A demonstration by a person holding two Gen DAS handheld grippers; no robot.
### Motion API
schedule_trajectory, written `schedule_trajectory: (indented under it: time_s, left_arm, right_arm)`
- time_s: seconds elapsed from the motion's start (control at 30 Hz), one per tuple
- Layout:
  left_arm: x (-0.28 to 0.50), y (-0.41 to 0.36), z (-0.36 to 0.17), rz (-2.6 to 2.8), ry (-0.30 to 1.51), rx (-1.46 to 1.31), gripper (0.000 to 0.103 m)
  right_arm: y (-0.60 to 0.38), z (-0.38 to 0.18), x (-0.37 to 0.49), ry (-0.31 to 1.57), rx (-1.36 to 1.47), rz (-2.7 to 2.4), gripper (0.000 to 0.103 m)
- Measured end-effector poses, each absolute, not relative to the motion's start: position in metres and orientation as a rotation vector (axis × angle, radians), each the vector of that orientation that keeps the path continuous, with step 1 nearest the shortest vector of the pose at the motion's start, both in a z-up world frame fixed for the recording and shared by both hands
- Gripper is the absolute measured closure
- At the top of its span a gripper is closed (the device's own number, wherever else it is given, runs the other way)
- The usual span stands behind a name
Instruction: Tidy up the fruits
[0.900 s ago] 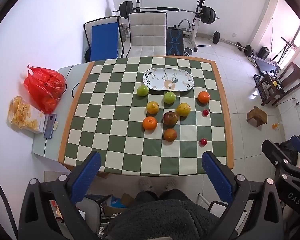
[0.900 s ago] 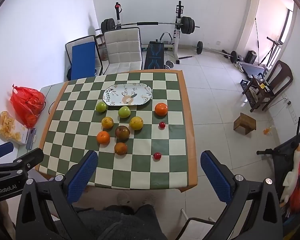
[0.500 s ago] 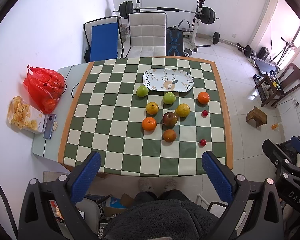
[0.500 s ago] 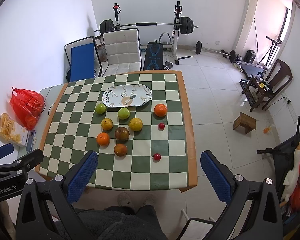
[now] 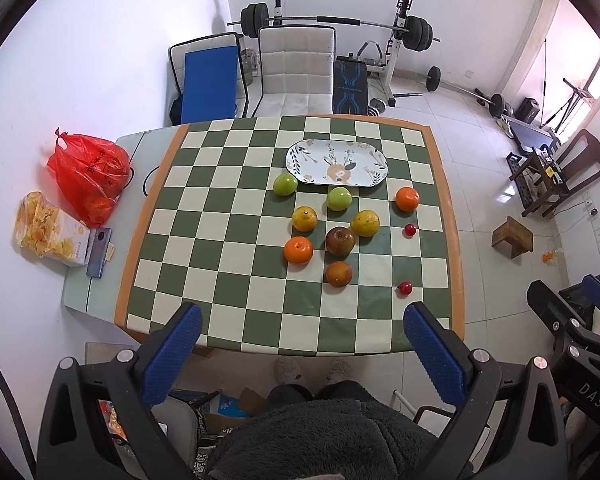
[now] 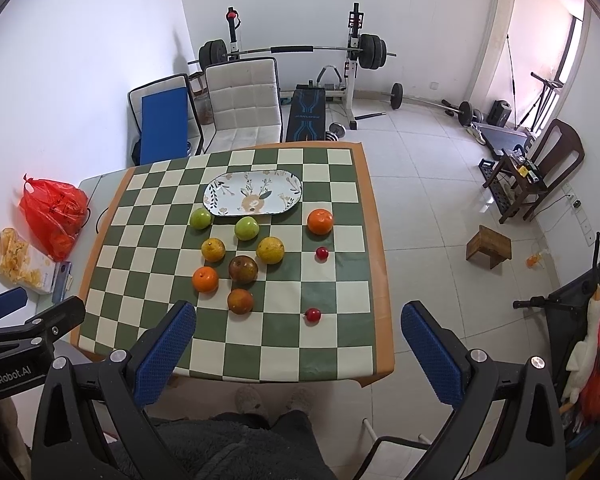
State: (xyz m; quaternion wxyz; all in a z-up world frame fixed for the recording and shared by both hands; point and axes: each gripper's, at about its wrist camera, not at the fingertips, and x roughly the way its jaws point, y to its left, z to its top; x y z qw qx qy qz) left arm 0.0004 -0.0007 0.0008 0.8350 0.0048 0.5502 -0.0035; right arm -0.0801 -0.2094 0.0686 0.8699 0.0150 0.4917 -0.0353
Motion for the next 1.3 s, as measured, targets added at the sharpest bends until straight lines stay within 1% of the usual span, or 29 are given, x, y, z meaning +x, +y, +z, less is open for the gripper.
schedule_trajectory:
  time_s: [0.73, 0.8, 0.9, 1.0, 1.1, 1.2, 1.3]
  left_arm:
    - [0.001, -0.001, 0.001, 0.008, 1.144, 0.019, 0.000]
    - [0.006, 0.001, -0.001, 0.031, 1.136, 0.013, 0.000]
    - [0.041, -0.006, -0.011, 0.098, 1.094, 0.022, 0.000]
    - [0.062, 0.007, -0.027, 0.205, 1.032, 0.062, 0.000]
    - [0.076, 0.028, -0.057, 0.356, 1.011, 0.183, 0.000]
    - [0.093, 0.039, -0.095, 0.388, 1.100, 0.183, 0.000]
    - [0.113, 0.046, -0.145, 0.385, 1.214, 0.161, 0.000]
  right_arm:
    - [-0.214, 0.073, -0.074, 1.033, 0.043, -0.074, 0.000]
    - [-0.214, 0.073, -0.070, 1.036, 0.053, -0.080, 0.000]
    - [-0.218, 0.064, -0.059, 1.017, 0.076, -0.091, 0.000]
    - [-0.222, 0.033, -0.034, 1.025, 0.107, -0.078, 0.000]
    - [-0.223, -0.023, 0.003, 1.108, 0.159, -0.025, 0.000]
    - [-0.229, -0.089, 0.035, 1.195, 0.242, 0.026, 0.000]
    - [-0.219, -0.158, 0.068, 1.310, 0.304, 0.044, 0.000]
